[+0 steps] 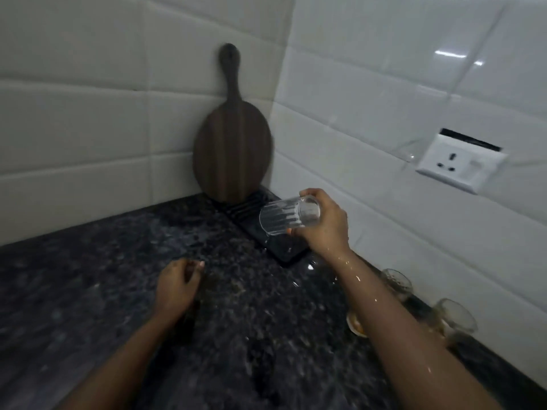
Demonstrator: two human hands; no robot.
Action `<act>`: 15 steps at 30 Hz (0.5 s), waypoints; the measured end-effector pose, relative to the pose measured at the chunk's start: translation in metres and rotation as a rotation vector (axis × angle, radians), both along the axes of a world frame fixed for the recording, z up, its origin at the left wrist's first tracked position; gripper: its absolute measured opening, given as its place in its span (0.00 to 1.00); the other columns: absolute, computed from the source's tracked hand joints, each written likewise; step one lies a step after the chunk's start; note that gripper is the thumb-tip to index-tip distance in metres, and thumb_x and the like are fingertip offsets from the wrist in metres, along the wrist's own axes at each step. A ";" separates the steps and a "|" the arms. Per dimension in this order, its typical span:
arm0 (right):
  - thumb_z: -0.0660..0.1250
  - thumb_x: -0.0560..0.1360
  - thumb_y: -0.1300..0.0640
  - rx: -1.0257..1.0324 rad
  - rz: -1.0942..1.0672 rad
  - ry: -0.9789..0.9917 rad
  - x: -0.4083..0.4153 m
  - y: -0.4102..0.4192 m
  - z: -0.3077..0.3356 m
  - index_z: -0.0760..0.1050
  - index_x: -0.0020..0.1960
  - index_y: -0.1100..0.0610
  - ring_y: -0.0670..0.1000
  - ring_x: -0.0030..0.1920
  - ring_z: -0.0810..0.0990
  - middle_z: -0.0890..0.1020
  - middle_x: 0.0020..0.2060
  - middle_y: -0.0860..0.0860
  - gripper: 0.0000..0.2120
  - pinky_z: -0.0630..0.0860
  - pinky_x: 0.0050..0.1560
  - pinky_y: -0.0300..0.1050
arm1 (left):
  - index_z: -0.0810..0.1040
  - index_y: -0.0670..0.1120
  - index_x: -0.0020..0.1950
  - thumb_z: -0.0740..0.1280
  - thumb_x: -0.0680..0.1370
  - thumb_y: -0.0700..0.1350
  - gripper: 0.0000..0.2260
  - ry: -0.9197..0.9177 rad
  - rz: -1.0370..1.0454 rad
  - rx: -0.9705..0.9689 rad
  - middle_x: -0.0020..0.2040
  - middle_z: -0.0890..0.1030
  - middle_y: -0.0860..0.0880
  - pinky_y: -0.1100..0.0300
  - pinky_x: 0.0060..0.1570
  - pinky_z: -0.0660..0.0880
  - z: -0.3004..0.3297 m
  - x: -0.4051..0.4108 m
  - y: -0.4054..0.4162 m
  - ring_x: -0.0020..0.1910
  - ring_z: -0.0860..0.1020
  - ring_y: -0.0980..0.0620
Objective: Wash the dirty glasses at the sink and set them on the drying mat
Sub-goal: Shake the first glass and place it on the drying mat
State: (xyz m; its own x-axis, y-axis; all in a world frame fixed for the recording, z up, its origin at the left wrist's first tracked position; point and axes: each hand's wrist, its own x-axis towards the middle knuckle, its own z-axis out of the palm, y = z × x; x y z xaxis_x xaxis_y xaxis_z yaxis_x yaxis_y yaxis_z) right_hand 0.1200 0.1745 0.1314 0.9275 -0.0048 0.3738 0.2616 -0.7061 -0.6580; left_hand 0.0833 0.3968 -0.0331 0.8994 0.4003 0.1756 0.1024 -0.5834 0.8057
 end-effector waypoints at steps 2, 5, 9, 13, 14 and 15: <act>0.79 0.57 0.64 -0.050 0.004 0.006 0.031 0.024 -0.006 0.74 0.59 0.55 0.55 0.54 0.78 0.80 0.54 0.54 0.32 0.76 0.52 0.47 | 0.79 0.37 0.46 0.65 0.77 0.45 0.11 -0.003 0.010 0.059 0.43 0.80 0.37 0.51 0.45 0.72 -0.007 0.015 0.010 0.46 0.78 0.39; 0.77 0.60 0.65 -0.138 -0.014 0.049 0.074 0.047 -0.020 0.72 0.62 0.56 0.58 0.56 0.76 0.77 0.57 0.57 0.32 0.74 0.54 0.48 | 0.78 0.37 0.47 0.65 0.77 0.43 0.09 -0.022 -0.006 0.176 0.47 0.79 0.36 0.47 0.56 0.70 -0.021 0.031 0.018 0.51 0.77 0.38; 0.77 0.61 0.64 -0.309 -0.058 0.162 0.118 0.060 -0.031 0.71 0.64 0.55 0.60 0.59 0.75 0.75 0.60 0.58 0.33 0.74 0.56 0.50 | 0.77 0.36 0.54 0.64 0.78 0.44 0.12 0.010 -0.043 0.234 0.58 0.78 0.36 0.38 0.69 0.60 -0.039 0.039 0.020 0.63 0.72 0.37; 0.79 0.61 0.60 -0.459 -0.046 0.296 0.147 0.061 -0.037 0.70 0.66 0.56 0.58 0.61 0.76 0.77 0.61 0.58 0.36 0.74 0.57 0.48 | 0.77 0.37 0.55 0.63 0.78 0.44 0.12 0.015 -0.065 0.230 0.58 0.78 0.37 0.40 0.71 0.57 -0.040 0.039 0.020 0.65 0.71 0.37; 0.79 0.61 0.59 -0.481 -0.037 0.320 0.152 0.060 -0.039 0.70 0.65 0.56 0.58 0.61 0.76 0.77 0.61 0.57 0.35 0.74 0.56 0.47 | 0.77 0.37 0.56 0.63 0.78 0.45 0.12 0.018 -0.071 0.243 0.58 0.78 0.37 0.41 0.72 0.57 -0.039 0.038 0.020 0.65 0.71 0.38; 0.79 0.61 0.59 -0.494 -0.028 0.341 0.157 0.059 -0.041 0.71 0.65 0.56 0.57 0.61 0.76 0.78 0.61 0.57 0.34 0.74 0.57 0.46 | 0.76 0.38 0.56 0.62 0.79 0.46 0.13 0.023 -0.074 0.256 0.58 0.78 0.38 0.43 0.72 0.57 -0.039 0.038 0.020 0.65 0.71 0.39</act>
State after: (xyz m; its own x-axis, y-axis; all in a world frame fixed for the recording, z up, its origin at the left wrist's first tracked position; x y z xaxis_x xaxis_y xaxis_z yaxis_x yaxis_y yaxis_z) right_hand 0.2775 0.2331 0.0900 0.9976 0.0672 0.0192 0.0699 -0.9535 -0.2931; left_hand 0.1212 0.4163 -0.0721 0.9293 0.2788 0.2422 0.0686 -0.7746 0.6287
